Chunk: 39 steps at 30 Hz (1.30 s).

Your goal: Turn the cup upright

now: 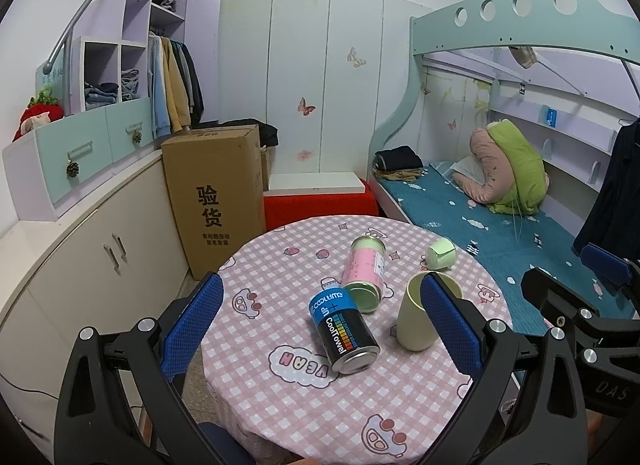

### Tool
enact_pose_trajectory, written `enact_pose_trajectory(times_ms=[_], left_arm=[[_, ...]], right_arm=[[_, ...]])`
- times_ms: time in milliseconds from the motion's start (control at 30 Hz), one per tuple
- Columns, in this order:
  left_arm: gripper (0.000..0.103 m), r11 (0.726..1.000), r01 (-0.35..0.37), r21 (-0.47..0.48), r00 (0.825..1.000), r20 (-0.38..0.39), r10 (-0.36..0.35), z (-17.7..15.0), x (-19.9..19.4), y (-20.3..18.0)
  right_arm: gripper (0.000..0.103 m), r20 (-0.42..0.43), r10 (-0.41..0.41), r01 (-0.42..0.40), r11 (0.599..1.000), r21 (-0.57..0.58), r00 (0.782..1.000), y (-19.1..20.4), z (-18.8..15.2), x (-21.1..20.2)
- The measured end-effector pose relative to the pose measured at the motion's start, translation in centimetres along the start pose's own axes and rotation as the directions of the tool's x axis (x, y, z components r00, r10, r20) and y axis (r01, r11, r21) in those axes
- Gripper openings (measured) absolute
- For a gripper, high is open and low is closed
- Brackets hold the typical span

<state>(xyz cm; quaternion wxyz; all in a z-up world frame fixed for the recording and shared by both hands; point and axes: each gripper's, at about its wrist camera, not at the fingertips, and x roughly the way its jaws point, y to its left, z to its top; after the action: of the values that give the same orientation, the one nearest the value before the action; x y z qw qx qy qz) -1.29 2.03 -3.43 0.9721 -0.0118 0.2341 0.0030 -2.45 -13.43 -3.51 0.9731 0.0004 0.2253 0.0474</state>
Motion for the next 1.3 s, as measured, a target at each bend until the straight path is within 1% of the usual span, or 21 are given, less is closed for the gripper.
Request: enact_pose_trajectory(times_ms=[133,367,1133,1200,1300], left_arm=[[0.095,1.0,0.002,0.003,1.0,-0.001,-0.002,-0.1,0.1,-0.1],[0.095,1.0,-0.002,-0.006,1.0,-0.029,0.002,-0.4,1.4,0.2],[0.095,1.0,0.008,0.007,0.998,-0.059,-0.007,-0.7,3.4,-0.4],[0.095,1.0,0.004,0.01,0.998,-0.055,-0.003,-0.7,3.4,-0.5],[0.095,0.999,-0.025,0.024,0.999,-0.019,0.026,-0.8,3.2,-0.8]], right_arm=[[0.097,-0.016,-0.011,0.011,1.0,0.005,1.0,-0.1,-0.4,0.6],[0.097,-0.049,-0.049,0.051,0.998,0.03,0.998,-1.1,-0.8,1.8],[0.097,-0.092,-0.049,0.054,0.997,0.047,0.995,-1.9,-0.9,4.1],[0.097,-0.091,-0.048,0.052,0.998,0.047,0.995,-2.0,-0.9,4.1],[0.097,-0.09,-0.049,0.053,0.997,0.048,0.995,-2.0,-0.9,4.2]])
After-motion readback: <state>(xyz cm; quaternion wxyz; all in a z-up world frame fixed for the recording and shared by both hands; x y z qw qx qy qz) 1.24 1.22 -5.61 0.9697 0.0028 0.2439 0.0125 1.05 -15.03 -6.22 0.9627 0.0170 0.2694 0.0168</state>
